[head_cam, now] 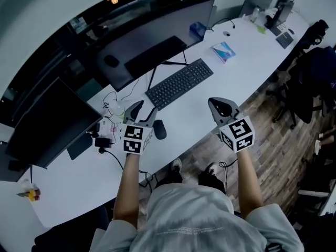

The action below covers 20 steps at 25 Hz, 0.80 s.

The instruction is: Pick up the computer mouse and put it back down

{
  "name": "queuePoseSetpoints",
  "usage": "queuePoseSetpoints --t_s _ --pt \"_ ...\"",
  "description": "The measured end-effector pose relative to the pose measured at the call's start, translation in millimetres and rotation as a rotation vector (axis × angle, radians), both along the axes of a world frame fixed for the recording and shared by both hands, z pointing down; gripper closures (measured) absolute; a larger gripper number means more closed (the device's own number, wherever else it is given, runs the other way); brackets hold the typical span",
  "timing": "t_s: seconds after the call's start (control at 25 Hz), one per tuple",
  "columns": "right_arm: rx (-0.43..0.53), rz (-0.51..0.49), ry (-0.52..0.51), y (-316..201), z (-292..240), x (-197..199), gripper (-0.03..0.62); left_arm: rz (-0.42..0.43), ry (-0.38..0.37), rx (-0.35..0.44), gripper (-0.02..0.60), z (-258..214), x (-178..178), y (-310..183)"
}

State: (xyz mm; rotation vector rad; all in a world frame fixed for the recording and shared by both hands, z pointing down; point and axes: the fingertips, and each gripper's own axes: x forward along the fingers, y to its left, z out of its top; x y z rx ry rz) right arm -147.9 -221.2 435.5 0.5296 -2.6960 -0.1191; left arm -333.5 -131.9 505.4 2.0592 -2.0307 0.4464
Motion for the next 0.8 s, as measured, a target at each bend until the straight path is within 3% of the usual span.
queuePoseSetpoints --t_s 0.24,0.8 --pt "-0.037 -0.042 0.017 -25.0 25.3 -23.7 0.592 -0.077 0.034 -0.059 0.368 31.0 -8.5 -1.8" --pt "-0.119 -0.308 0.134 -44.2 96.7 -53.4 0.591 -0.299 0.191 -0.223 0.313 121.0 15.0 7.0"
